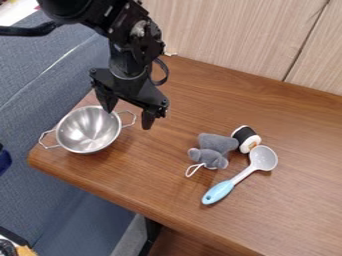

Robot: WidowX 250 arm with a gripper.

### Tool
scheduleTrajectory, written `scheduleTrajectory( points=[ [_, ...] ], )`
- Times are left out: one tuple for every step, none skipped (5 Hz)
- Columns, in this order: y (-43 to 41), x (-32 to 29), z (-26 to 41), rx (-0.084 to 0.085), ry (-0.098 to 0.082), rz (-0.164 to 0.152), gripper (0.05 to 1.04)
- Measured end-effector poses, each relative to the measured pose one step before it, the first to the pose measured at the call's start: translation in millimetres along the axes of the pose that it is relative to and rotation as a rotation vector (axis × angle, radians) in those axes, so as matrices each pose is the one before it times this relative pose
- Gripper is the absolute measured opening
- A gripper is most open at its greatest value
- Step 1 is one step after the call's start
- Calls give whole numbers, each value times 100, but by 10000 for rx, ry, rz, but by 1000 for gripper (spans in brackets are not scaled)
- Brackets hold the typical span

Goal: Move the blue spoon to the top left of the table

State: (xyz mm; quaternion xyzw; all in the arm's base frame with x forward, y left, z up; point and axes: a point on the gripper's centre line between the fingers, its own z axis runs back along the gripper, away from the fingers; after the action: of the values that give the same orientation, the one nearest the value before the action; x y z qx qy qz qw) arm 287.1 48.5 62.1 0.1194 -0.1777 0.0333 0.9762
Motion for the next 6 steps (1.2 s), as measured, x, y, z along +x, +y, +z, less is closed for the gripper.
scheduleTrajectory(
  points=[
    [-228, -299, -440, -54, 193, 6, 1001],
    [-2381, 83, 41, -586, -59, -507, 1001],
    [-2263, 418, 311, -544, -302, -612, 1001],
    [-3165, -273, 137, -693, -196, -994, 1001],
    [-2984, 47, 28, -912, -379, -1060, 1001],
    [-3018, -138, -609, -759, -16, -903, 1001]
  ],
)
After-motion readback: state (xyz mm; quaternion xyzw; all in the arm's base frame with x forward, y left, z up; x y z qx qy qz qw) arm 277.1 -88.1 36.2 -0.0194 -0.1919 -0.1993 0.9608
